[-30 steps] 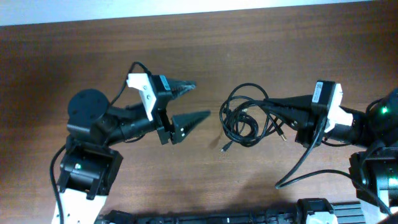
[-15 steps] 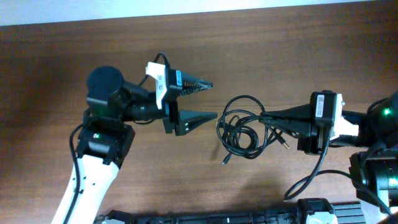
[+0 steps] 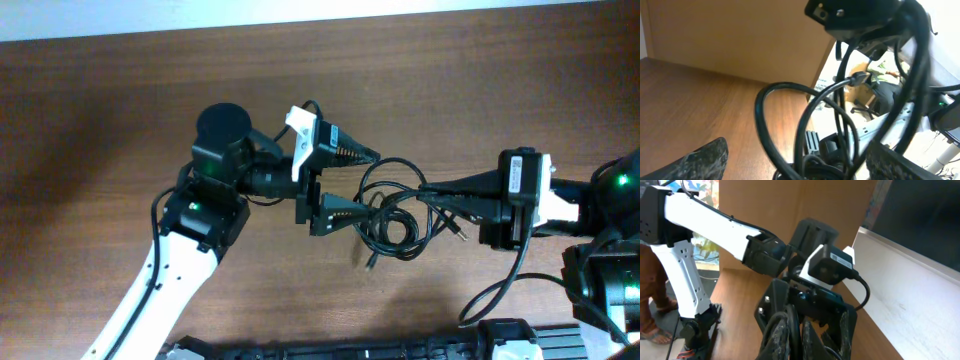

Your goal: Untangle cables

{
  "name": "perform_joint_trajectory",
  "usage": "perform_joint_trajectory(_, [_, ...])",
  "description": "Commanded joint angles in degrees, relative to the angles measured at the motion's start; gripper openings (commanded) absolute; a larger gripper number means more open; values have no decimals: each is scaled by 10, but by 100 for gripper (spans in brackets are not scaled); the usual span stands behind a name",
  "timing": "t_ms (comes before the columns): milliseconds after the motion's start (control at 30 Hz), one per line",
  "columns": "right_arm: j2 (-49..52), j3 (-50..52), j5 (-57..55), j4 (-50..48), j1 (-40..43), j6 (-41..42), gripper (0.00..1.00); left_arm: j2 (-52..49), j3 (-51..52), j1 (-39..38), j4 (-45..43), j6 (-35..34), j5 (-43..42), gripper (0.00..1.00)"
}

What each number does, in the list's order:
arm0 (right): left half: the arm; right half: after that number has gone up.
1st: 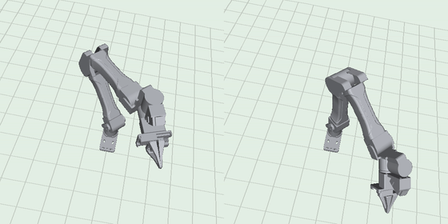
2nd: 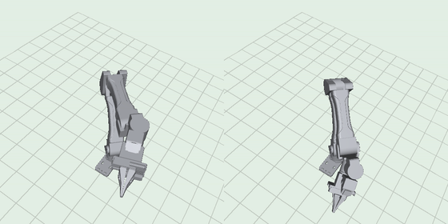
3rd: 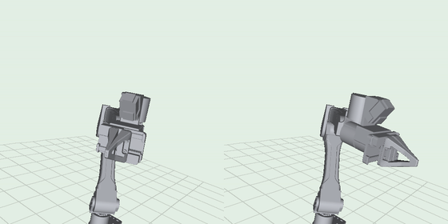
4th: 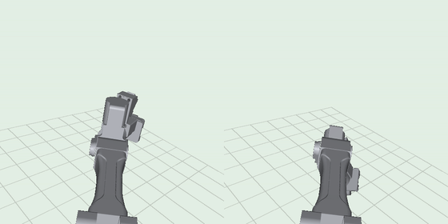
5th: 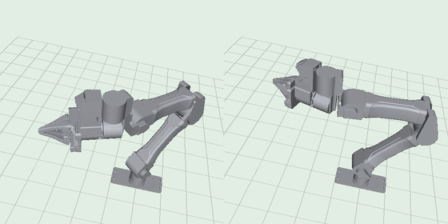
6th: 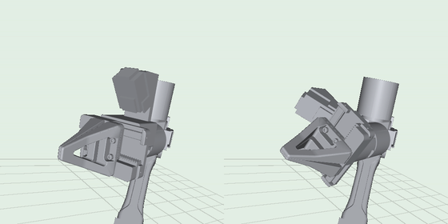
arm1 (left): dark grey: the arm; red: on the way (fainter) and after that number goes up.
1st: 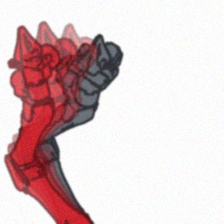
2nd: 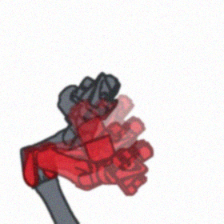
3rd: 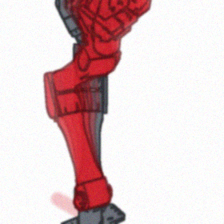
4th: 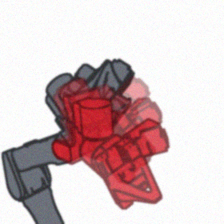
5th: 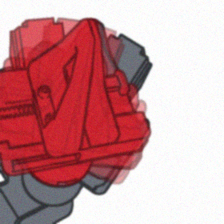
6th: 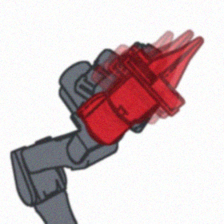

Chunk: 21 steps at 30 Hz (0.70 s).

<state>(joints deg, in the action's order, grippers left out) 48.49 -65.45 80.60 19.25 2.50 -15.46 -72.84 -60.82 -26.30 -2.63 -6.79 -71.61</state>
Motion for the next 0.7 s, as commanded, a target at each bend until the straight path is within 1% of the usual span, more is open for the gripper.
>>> perform_joint_trajectory(0, [-1,-5,16,-3,2,-4,4,-27,-4,-2,0,0,-4,64])
perform_joint_trajectory(33, [-1,-5,16,-3,2,-4,4,-33,-4,-2,1,0,-5,50])
perform_joint_trajectory(67, [-1,-5,16,-3,2,-4,4,-39,-4,-2,3,0,-5,26])
perform_joint_trajectory(100, [-1,-5,16,-3,2,-4,4,-45,-4,-2,5,0,-4,8])
perform_joint_trajectory(133, [-1,-5,15,-3,2,-4,4,-50,-4,-2,6,0,-4,0])
perform_joint_trajectory(200, [-1,-5,15,-3,2,-4,4,-55,-4,-2,8,0,10,0])
perform_joint_trajectory(267, [-1,-5,15,-2,2,-4,4,-54,-4,-2,23,-4,76,0])
perform_joint_trajectory(300, [-1,-5,13,-2,2,-3,4,-54,-4,0,35,-43,160,0])
perform_joint_trajectory(367, [-1,-5,12,-2,2,-1,4,-52,-4,5,54,-108,255,0])
perform_joint_trajectory(433, [-1,-5,12,-2,2,0,4,-52,-4,16,84,-196,349,0])
perform_joint_trajectory(467, [-1,-5,10,-2,2,7,4,-52,-4,21,94,-236,379,0])
perform_joint_trajectory(533, [-1,-5,-6,-2,2,24,4,-52,-4,32,98,-305,400,0])
perform_joint_trajectory(567, [-1,-5,-9,-2,2,25,4,-52,-4,35,95,-321,400,0])
perform_joint_trajectory(600, [-1,-5,-9,-2,2,24,4,-51,-4,40,91,-354,400,0])
perform_joint_trajectory(667, [-1,-5,-9,-2,2,24,4,-51,-4,44,91,-380,399,0])
